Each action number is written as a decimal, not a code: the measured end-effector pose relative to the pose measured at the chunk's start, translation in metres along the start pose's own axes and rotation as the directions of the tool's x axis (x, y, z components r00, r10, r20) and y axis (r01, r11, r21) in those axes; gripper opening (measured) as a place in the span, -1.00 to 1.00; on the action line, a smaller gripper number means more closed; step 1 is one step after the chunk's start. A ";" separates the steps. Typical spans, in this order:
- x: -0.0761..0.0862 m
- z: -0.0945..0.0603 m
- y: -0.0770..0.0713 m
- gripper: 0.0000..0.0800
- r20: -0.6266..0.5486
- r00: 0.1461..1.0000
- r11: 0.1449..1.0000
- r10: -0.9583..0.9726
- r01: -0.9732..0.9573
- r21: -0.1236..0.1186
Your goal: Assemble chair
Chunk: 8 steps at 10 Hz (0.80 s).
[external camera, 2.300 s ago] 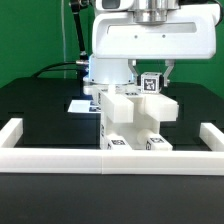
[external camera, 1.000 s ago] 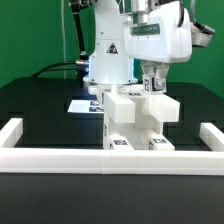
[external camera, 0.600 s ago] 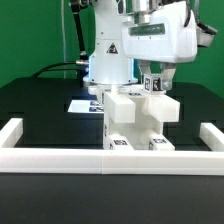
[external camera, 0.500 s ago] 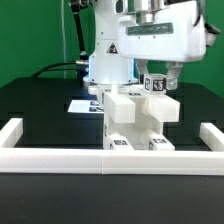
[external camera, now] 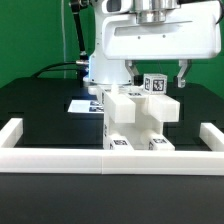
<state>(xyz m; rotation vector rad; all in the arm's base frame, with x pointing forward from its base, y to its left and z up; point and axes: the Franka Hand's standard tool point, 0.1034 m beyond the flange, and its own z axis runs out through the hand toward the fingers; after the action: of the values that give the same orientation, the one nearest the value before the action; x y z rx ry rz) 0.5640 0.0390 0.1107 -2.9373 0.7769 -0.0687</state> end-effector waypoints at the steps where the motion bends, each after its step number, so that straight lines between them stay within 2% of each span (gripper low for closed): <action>1: 0.001 0.000 0.001 0.62 0.000 0.996 0.996 -0.090 0.090 0.000; 4: 0.001 0.000 0.002 0.62 -0.002 0.957 0.957 -0.290 0.290 -0.002; 5: 0.001 0.001 0.003 0.62 -0.005 0.919 0.919 -0.394 0.394 -0.005; 7: 0.002 0.000 0.003 0.62 -0.001 0.861 0.861 -0.508 0.508 -0.022; 8: 0.002 0.000 0.003 0.31 0.000 0.845 0.844 -0.535 0.535 -0.027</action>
Offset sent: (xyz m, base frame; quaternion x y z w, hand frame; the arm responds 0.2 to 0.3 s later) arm 0.0005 0.0015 0.0015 -0.0102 0.0018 -0.1452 0.9893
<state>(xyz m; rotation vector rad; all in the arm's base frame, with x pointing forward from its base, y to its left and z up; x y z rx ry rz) 0.5641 0.0352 0.1102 -3.0798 -0.0719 -0.1120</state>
